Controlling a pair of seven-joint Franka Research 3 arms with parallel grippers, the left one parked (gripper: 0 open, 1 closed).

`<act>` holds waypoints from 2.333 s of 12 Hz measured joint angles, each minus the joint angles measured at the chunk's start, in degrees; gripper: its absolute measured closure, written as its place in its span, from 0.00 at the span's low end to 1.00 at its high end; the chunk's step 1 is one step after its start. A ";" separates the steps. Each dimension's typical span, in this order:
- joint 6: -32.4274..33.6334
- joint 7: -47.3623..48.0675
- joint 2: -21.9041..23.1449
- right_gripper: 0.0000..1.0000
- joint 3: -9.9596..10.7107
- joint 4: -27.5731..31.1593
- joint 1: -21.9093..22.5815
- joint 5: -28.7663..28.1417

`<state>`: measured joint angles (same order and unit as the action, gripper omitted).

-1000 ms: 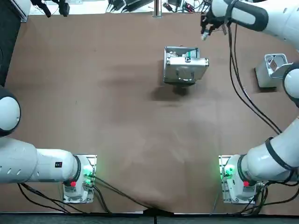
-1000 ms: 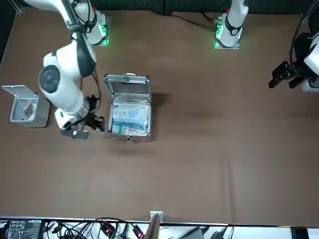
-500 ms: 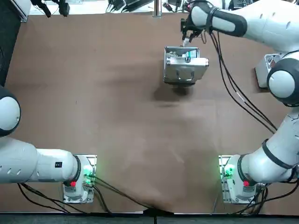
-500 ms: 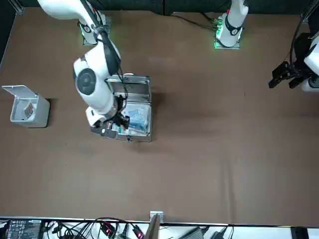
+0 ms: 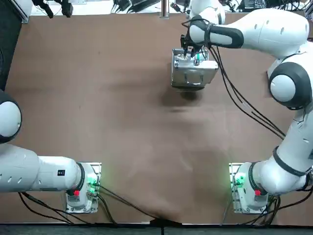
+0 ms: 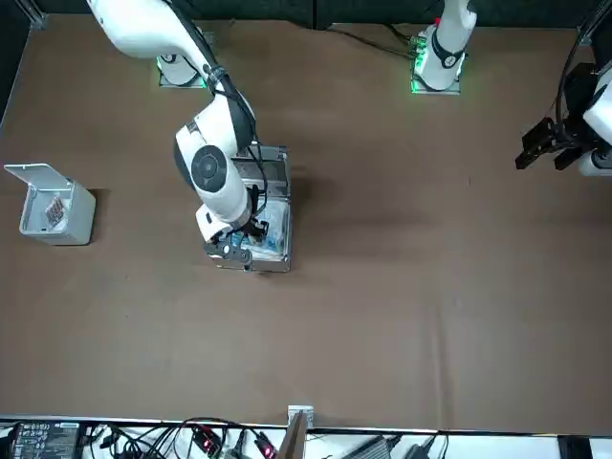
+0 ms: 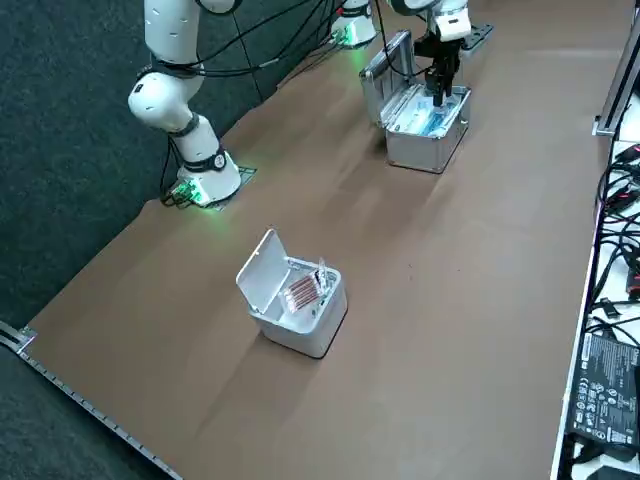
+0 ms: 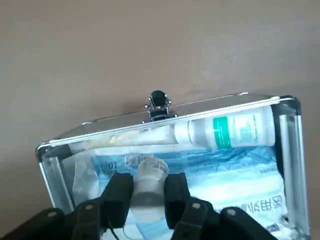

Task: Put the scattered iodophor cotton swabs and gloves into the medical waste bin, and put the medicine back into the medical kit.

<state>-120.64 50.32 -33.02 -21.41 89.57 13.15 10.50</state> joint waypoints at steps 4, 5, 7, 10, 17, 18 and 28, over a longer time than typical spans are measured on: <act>-3.29 1.65 -1.06 0.61 0.30 -0.35 0.32 2.87; -4.23 1.70 -1.36 0.61 0.57 -0.36 0.31 3.51; -5.63 1.70 -2.27 0.61 1.32 -0.52 0.30 3.98; -5.63 1.70 -2.57 0.61 1.34 -0.82 0.29 3.98; -5.20 1.70 -2.90 0.00 1.56 -1.98 0.23 4.22; -4.03 1.70 -2.65 0.00 1.59 -2.49 0.20 4.23; 17.10 -25.56 13.77 0.00 1.79 -4.76 -11.18 -0.89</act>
<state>-103.54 24.76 -19.25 -19.62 84.81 1.98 9.60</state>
